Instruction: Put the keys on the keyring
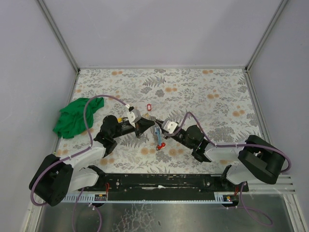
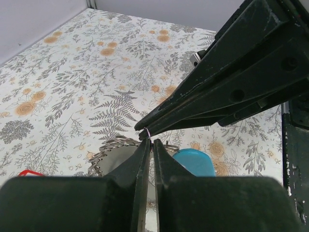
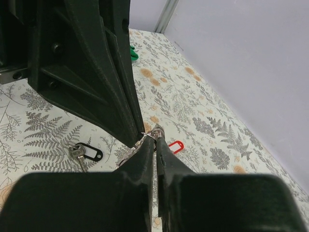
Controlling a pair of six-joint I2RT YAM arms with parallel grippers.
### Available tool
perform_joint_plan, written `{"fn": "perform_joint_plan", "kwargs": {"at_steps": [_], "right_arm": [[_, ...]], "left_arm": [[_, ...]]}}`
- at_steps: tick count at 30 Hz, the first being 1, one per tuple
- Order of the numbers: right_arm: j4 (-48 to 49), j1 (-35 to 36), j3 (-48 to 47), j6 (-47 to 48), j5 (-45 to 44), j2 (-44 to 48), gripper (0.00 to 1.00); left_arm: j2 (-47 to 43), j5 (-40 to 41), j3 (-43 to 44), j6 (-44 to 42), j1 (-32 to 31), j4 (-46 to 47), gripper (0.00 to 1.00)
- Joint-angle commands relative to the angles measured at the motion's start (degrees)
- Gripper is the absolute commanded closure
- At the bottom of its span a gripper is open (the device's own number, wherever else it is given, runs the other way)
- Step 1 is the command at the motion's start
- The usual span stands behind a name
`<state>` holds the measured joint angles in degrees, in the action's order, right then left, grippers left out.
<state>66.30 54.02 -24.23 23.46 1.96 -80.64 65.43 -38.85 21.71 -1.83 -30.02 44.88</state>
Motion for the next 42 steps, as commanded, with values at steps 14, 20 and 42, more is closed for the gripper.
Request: {"fn": "perform_joint_plan", "kwargs": {"at_steps": [14,20,42], "right_arm": [[-0.53,0.13,-0.43,2.41,0.45,6.36,1.0],[-0.06,0.13,0.23,3.57,2.5,6.45,1.0],[-2.95,0.16,0.32,5.78,7.51,7.54,1.0]], "left_arm": [[-6.05,4.76,-4.76,0.71,-0.82,3.23,0.67],[-4.82,3.87,-3.71,-0.3,-0.84,3.72,0.66],[-3.15,-1.16,-0.69,-5.93,-0.82,1.28,0.81]]}}
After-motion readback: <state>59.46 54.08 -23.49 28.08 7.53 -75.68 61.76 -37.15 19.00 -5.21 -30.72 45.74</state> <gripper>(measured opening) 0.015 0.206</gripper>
